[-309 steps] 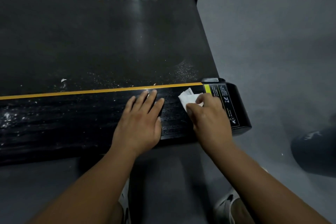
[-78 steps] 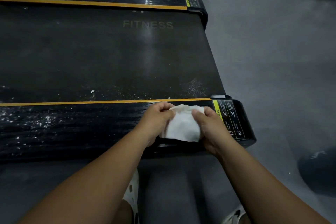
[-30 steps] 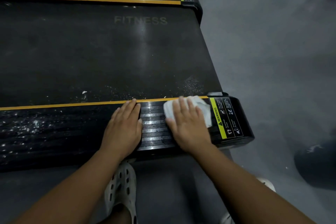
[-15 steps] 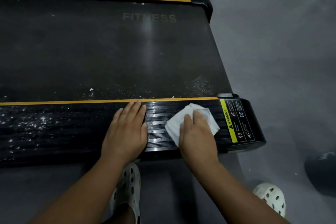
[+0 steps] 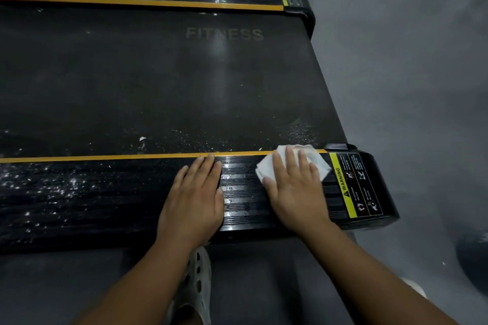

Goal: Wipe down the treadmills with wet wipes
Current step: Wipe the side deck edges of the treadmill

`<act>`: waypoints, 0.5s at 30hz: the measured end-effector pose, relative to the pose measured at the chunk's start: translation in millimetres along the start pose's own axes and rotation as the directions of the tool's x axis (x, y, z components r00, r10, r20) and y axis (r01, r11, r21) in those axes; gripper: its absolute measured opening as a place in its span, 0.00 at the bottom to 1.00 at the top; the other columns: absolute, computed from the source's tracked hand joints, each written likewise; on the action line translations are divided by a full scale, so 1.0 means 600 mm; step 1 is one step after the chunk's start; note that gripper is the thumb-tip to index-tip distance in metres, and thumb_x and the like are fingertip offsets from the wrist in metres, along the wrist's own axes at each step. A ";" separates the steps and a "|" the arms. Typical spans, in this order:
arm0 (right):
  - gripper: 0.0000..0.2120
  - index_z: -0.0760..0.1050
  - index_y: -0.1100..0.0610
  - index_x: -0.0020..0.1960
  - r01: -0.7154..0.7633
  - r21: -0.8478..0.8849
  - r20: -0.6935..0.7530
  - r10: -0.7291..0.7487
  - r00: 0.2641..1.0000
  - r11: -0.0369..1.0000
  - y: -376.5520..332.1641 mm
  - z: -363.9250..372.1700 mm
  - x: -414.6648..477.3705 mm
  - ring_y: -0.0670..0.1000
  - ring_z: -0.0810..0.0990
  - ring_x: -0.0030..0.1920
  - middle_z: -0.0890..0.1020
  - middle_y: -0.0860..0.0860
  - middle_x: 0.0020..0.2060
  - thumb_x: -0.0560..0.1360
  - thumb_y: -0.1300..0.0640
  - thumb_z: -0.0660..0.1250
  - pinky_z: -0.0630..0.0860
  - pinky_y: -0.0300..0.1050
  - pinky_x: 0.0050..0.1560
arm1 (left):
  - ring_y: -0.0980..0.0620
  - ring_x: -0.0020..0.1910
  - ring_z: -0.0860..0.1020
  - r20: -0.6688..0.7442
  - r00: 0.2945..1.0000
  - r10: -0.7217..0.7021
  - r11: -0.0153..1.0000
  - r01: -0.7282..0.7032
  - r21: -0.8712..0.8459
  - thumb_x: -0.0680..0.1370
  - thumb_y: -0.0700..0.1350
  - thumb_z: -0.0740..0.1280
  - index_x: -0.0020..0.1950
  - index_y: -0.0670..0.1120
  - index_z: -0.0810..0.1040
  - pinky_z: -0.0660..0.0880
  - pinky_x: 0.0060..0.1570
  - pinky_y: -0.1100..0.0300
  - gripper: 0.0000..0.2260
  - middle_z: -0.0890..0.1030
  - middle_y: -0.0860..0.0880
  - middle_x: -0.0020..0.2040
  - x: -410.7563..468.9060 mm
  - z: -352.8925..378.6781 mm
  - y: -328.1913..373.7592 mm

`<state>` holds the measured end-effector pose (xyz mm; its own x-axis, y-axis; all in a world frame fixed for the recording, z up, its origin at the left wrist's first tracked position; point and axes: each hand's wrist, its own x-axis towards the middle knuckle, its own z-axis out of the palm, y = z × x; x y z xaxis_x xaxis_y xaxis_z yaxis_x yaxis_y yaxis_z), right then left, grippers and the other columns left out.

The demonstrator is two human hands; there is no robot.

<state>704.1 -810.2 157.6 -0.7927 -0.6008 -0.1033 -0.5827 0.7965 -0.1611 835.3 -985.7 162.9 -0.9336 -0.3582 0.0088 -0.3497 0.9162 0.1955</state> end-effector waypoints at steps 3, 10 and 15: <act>0.31 0.62 0.56 0.79 0.211 -0.020 -0.008 -0.211 0.977 0.977 -0.053 0.008 -0.028 0.63 0.61 0.78 0.62 0.59 0.79 0.82 0.40 0.47 0.60 0.61 0.75 | 0.49 0.79 0.62 0.002 1.000 0.001 1.000 -0.001 0.006 0.80 0.53 0.49 0.78 0.43 0.68 0.59 0.77 0.47 0.29 0.65 0.46 0.79 -0.001 -0.001 0.000; 0.17 0.76 0.52 0.67 0.349 0.035 -0.058 -0.347 0.936 0.936 -0.010 -0.022 -0.058 0.63 0.69 0.73 0.72 0.59 0.73 0.79 0.51 0.64 0.70 0.58 0.68 | 0.50 0.80 0.60 0.011 1.000 -0.009 1.000 0.009 0.005 0.80 0.54 0.47 0.79 0.44 0.67 0.57 0.78 0.47 0.30 0.64 0.47 0.80 0.000 -0.001 0.002; 0.24 0.72 0.58 0.68 -0.014 0.092 -0.002 0.014 1.000 0.996 -0.035 -0.036 -0.041 0.62 0.72 0.67 0.72 0.60 0.68 0.72 0.65 0.67 0.75 0.52 0.58 | 0.50 0.80 0.60 0.012 1.000 -0.011 1.000 0.011 0.003 0.80 0.54 0.47 0.79 0.45 0.66 0.57 0.78 0.47 0.29 0.63 0.47 0.80 0.000 -0.001 0.002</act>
<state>732.0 -810.8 184.4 -0.8013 -0.5892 -0.1037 -0.5526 0.7953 -0.2493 834.7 -984.8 163.9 -0.9306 -0.3661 -0.0053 -0.3602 0.9129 0.1922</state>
